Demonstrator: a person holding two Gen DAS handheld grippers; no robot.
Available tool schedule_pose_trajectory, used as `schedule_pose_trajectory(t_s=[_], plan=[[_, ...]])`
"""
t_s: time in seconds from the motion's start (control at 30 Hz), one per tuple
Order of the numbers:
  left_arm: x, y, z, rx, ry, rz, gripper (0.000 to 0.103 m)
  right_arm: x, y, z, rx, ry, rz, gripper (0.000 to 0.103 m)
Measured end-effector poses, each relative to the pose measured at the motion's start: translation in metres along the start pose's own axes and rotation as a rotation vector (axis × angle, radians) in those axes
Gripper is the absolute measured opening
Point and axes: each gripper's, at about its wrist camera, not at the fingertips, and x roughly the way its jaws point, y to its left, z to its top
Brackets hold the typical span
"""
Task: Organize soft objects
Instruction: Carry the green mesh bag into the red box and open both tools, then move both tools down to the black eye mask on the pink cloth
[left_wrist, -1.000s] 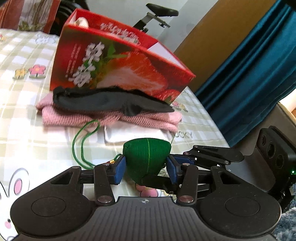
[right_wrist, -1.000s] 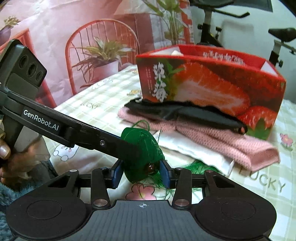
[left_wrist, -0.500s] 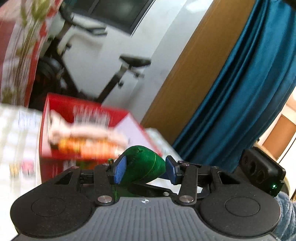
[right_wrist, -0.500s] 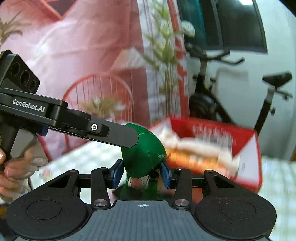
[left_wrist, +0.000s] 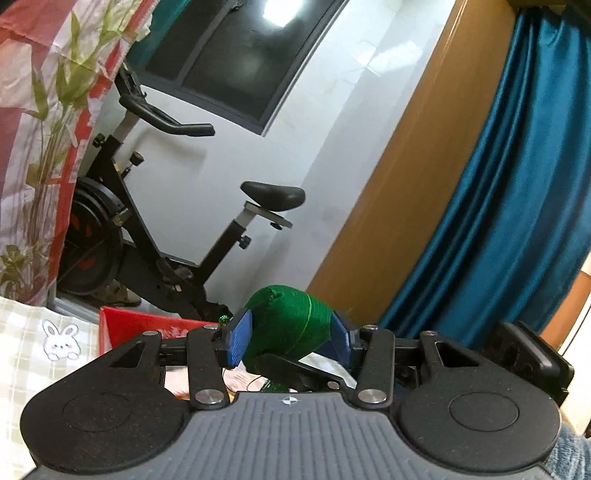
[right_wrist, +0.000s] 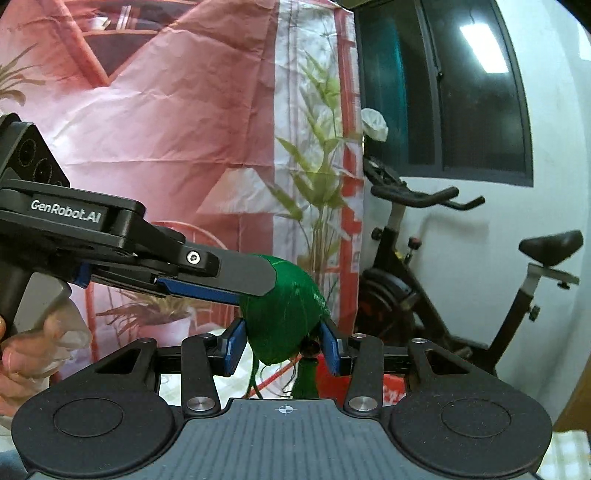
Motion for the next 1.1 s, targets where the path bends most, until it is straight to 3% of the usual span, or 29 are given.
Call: schedule_pose_trajectory(t_s=[0.2, 0.57, 0.77, 0.93, 1.1], plan=[[0.015, 0.018, -0.012, -0.027, 0.055, 0.051, 0.048, 0.026, 0.000, -0.012, 0.038, 0.051, 0.015, 0.040], [0.043, 0.066, -0.047, -0.107, 0.203, 0.164, 0.049, 0.060, -0.006, -0.068, 0.168, 0.220, 0.041, 0.044], [0.036, 0.069, -0.048, -0.062, 0.221, 0.208, 0.050, 0.047, -0.014, -0.082, 0.181, 0.243, 0.002, 0.048], [0.014, 0.052, -0.061, 0.029, 0.208, 0.238, 0.050, 0.020, -0.025, -0.093, 0.209, 0.212, -0.037, 0.048], [-0.008, 0.043, -0.083, 0.022, 0.194, 0.267, 0.050, -0.016, -0.024, -0.110, 0.204, 0.167, -0.081, 0.048]])
